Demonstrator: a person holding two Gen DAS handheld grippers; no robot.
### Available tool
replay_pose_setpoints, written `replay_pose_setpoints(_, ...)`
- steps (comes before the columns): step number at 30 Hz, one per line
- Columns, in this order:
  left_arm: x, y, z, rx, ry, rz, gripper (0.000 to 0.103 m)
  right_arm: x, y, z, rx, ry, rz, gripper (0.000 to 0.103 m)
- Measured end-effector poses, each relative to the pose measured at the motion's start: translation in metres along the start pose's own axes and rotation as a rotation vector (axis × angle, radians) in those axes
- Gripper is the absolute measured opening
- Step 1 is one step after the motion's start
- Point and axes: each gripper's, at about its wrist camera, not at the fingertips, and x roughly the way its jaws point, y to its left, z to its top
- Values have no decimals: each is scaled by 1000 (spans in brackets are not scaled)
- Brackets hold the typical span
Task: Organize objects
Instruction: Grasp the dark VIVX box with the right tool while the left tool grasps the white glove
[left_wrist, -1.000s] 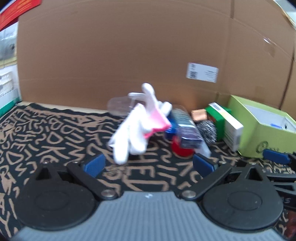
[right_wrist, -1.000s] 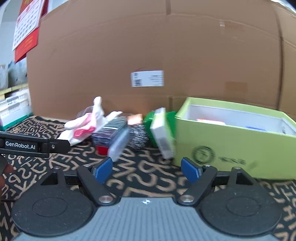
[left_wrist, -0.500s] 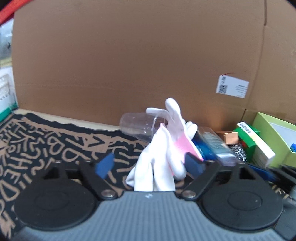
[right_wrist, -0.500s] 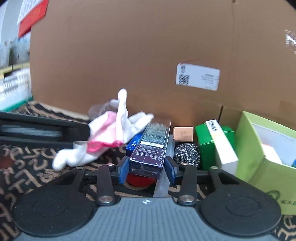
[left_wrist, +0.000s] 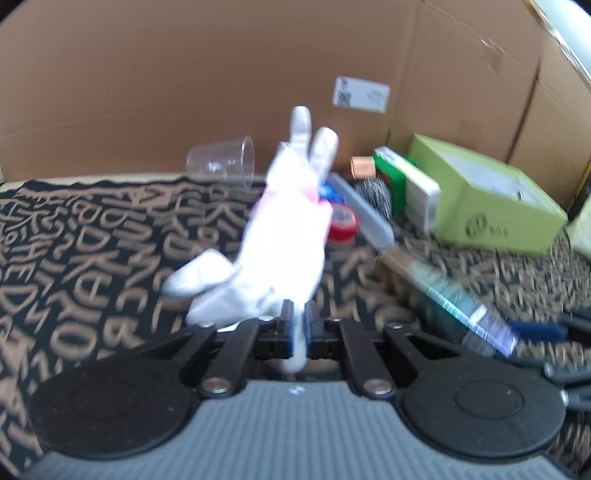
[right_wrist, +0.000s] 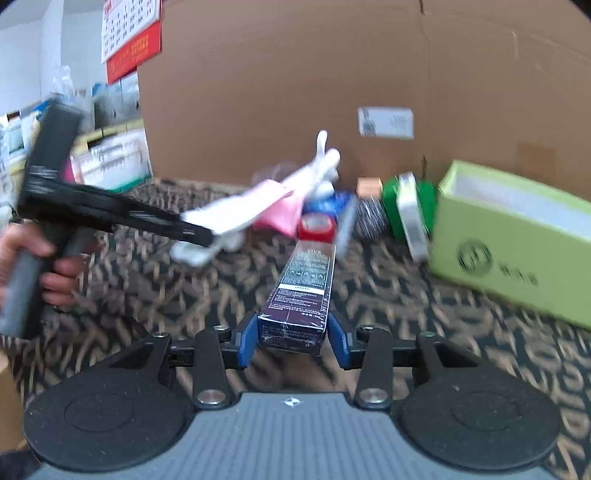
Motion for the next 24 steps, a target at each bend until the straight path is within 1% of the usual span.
replay_pose_setpoints(1, -3, 0, -1, 6, -3, 15, 21, -1, -1, -3, -8, 20, -11, 45)
replay_pose_setpoints(2, -3, -1, 0, 12, -15, 36, 43, -1, -1, -6, -18, 32, -22, 45)
replay_pose_setpoints(3, -2, -1, 3, 12, -37, 68, 66, -1, -1, -6, -21, 23, -34, 48)
replay_pose_setpoints(4, 0, 0, 7, 4, -63, 104, 75, 0, -2, -5, -23, 4, -45, 52)
replay_pose_setpoints(5, 3, 0, 11, 3, -88, 132, 86, 1, -1, -3, -22, -8, -52, 58)
replay_pose_setpoints(6, 8, 0, 16, 9, -100, 146, 90, 3, -1, 0, -20, -26, -61, 58)
replay_pose_setpoints(7, 13, 0, 22, 24, -98, 145, 91, 4, 1, 2, -20, -46, -68, 59)
replay_pose_setpoints(8, 20, 0, 26, 47, -91, 132, 98, 7, 1, 5, -20, -58, -75, 63)
replay_pose_setpoints(9, 27, -1, 28, 80, -80, 118, 103, 11, 2, 7, -14, -62, -83, 64)
replay_pose_setpoints(10, 34, -3, 30, 114, -65, 123, 103, 15, 1, 9, -9, -60, -86, 64)
replay_pose_setpoints(12, 48, -3, 31, 159, -30, 166, 103, 23, 0, 11, 0, -43, -84, 64)
replay_pose_setpoints(13, 52, -1, 31, 170, -11, 168, 103, 26, 0, 11, 7, -33, -89, 64)
replay_pose_setpoints(14, 54, 1, 30, 168, 4, 158, 99, 30, -1, 11, 12, -26, -92, 64)
replay_pose_setpoints(15, 53, 4, 28, 162, 17, 134, 79, 32, -1, 11, 17, -20, -94, 64)
replay_pose_setpoints(17, 52, 6, 24, 146, 52, 76, 55, 33, -1, 10, 25, -16, -98, 64)
replay_pose_setpoints(18, 49, 7, 22, 130, 57, 59, 48, 35, -2, 10, 26, -14, -98, 64)
replay_pose_setpoints(19, 46, 6, 21, 130, 61, 49, 45, 37, -2, 10, 30, -10, -101, 64)
replay_pose_setpoints(21, 43, 1, 18, 157, 61, 49, 46, 40, -2, 10, 29, -4, -103, 64)
replay_pose_setpoints(22, 43, -2, 16, 176, 58, 60, 49, 43, -1, 11, 24, -1, -107, 64)
replay_pose_setpoints(23, 43, -5, 15, 194, 55, 68, 63, 45, -1, 12, 19, 1, -109, 64)
replay_pose_setpoints(24, 44, -8, 14, 204, 50, 80, 73, 48, -1, 12, 14, 2, -110, 64)
